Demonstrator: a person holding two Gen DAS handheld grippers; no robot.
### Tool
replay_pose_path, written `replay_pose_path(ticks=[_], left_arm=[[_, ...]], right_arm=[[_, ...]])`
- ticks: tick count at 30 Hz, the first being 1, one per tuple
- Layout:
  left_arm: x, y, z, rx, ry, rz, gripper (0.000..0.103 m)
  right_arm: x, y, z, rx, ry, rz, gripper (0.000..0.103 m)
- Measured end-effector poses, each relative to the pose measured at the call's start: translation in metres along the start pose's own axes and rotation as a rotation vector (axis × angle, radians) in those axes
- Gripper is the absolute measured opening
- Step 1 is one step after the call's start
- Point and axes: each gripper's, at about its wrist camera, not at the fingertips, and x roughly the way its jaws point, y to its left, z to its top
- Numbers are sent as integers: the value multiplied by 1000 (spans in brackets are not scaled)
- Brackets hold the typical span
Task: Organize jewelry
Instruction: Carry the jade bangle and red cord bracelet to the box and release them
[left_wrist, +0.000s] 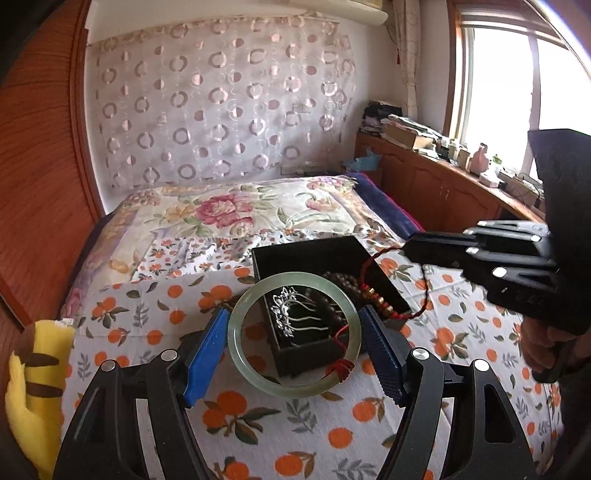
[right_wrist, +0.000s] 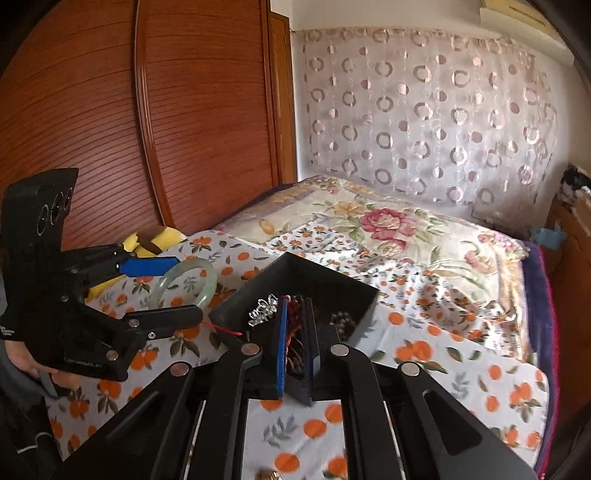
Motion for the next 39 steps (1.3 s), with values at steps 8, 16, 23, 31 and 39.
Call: replay_pose_path(ticks=[8,16,23,31,39], left_arm=[[4,11,2,-25,-3,13,69],[12,13,13,-36,-10,0,69],[32,1,23,-13,3,-9,69],[57,-15,30,33,30,-10,69],[75,-21,30,47,62,2,69]], right_arm=[[32,-3,-8,20,51,10,10],[28,-13,-12,47,50,-16,23],[8,-31,-22,85,36,-55,28],[3,-43,-43,124,56,-71,28],[-2,-44,-44,124,45,-71,28]])
